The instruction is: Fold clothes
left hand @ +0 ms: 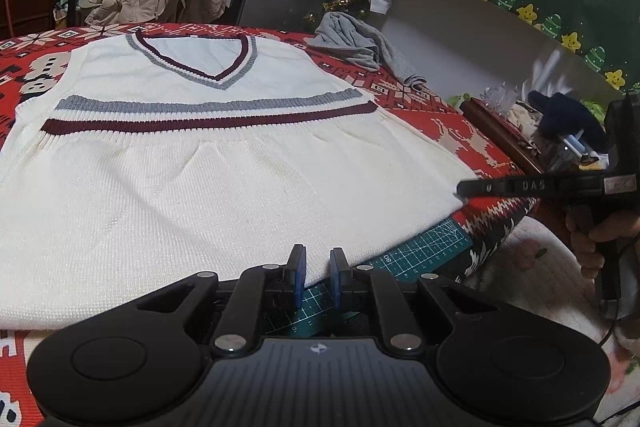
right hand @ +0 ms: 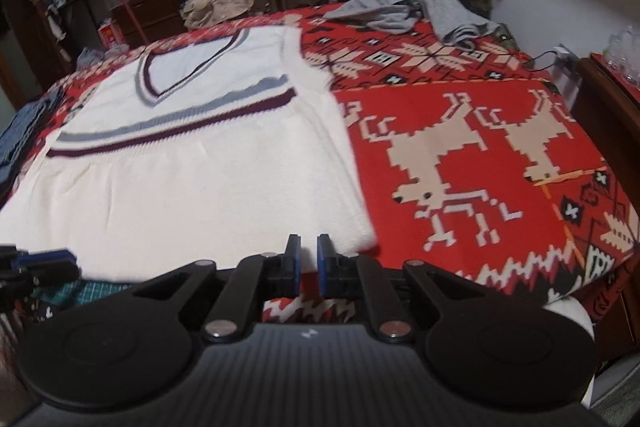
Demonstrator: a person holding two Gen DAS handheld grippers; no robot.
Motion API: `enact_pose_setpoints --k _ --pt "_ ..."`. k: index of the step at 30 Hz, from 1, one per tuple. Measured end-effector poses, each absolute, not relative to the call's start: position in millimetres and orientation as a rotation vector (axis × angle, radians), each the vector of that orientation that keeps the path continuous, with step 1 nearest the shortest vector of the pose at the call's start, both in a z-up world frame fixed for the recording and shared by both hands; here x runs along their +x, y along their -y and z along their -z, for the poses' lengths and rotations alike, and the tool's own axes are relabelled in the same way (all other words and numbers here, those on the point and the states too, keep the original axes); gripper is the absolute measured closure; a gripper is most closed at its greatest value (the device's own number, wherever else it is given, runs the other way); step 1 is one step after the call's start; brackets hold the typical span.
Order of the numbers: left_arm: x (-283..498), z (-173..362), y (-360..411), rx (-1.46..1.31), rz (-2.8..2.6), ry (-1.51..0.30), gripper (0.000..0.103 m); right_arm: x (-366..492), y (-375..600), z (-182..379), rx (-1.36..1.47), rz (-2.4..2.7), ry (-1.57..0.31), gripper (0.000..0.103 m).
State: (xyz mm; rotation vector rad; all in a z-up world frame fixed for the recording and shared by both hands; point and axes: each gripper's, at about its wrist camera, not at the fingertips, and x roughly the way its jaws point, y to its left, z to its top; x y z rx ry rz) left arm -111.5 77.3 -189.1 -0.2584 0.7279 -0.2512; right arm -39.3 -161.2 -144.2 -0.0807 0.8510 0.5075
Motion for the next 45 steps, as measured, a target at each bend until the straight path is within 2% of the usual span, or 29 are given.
enact_pose_setpoints --k 13,16,22,29,37,42,45 --pt "-112.1 189.5 -75.9 -0.253 0.248 -0.726 0.091 -35.2 175.4 145.5 -0.081 -0.436 -0.852 0.098" --pt "-111.7 189.6 -75.9 -0.251 0.248 -0.724 0.091 -40.3 176.0 139.7 -0.068 -0.413 -0.832 0.094" --pt "-111.7 189.7 -75.1 -0.249 0.245 -0.724 0.091 -64.4 137.6 125.6 -0.123 -0.579 -0.771 0.093" --pt "-112.5 189.5 -72.8 -0.237 0.24 -0.72 0.091 -102.6 75.3 141.8 -0.234 -0.728 -0.749 0.093" --pt "-114.9 181.1 -78.8 -0.354 0.203 -0.685 0.091 -114.5 72.7 144.8 -0.234 -0.748 -0.753 0.093" --pt "-111.0 184.1 -82.7 -0.348 0.151 -0.701 0.097 -107.5 73.2 145.6 -0.222 -0.733 -0.758 0.093" --pt "-118.3 195.1 -102.7 -0.49 0.118 -0.701 0.101 -106.0 73.1 148.3 -0.224 -0.735 -0.761 0.093"
